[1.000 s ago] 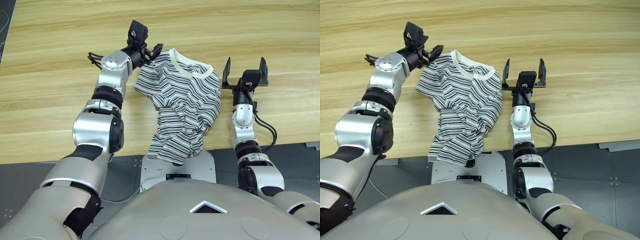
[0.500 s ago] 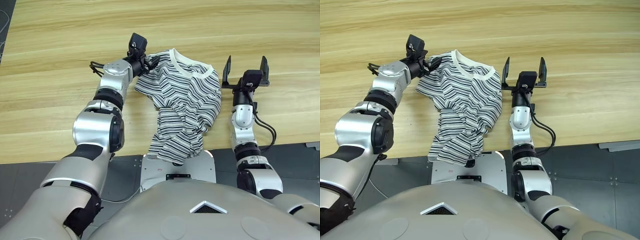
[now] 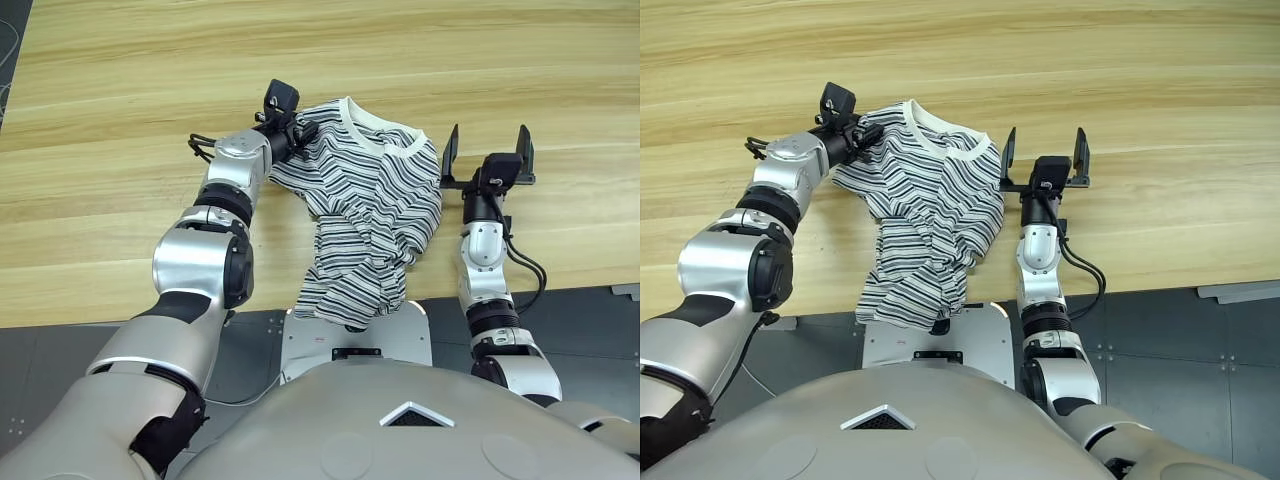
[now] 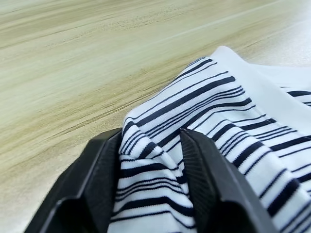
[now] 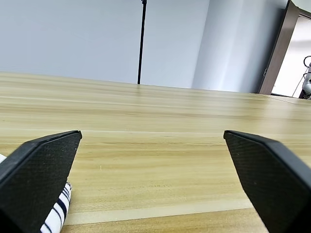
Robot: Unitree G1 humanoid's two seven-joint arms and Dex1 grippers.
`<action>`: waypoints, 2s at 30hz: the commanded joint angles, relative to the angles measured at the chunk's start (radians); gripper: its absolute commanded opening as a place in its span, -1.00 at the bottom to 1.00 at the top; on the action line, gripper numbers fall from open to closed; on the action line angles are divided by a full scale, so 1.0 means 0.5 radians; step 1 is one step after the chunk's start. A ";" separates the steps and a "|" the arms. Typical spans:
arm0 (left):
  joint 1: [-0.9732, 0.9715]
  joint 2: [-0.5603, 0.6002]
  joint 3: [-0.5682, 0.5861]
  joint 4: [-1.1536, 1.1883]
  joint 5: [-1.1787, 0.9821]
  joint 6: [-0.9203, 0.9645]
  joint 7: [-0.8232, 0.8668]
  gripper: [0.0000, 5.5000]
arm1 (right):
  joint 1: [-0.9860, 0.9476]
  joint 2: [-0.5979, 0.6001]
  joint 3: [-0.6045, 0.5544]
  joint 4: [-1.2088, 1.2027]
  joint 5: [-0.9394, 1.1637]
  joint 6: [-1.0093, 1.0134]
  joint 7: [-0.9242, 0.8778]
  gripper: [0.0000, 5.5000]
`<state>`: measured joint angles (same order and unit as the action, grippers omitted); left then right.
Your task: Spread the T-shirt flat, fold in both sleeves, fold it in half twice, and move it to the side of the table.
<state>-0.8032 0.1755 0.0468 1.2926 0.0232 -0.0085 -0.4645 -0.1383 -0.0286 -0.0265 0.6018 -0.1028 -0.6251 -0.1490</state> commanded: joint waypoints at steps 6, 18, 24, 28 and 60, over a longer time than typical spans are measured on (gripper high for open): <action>0.041 -0.030 0.190 0.027 -0.141 0.108 0.082 -0.75 | 0.010 0.008 0.020 -0.026 0.001 0.043 0.020 1.00; 0.293 -0.053 0.157 -0.312 -0.185 -0.134 -0.149 -0.96 | -0.011 -0.039 0.009 -0.048 0.004 0.048 0.044 1.00; 0.974 0.028 0.071 -1.566 -0.230 -0.066 -0.173 -0.96 | -0.065 -0.194 0.003 -0.150 0.121 0.285 0.331 1.00; 1.309 0.069 0.060 -2.330 -0.298 0.170 -0.131 -0.96 | -0.056 -0.335 0.164 -0.341 0.108 0.597 0.738 1.00; 0.815 0.488 -0.278 -2.798 -0.047 0.454 -0.090 -0.96 | -0.562 -0.227 0.469 -0.039 0.087 1.066 1.328 1.00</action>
<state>-0.3023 0.3456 -0.0504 -0.1865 -0.0732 0.2827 -0.4629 -0.4182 -0.1553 0.2053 0.6018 -0.0564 -0.0843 0.5237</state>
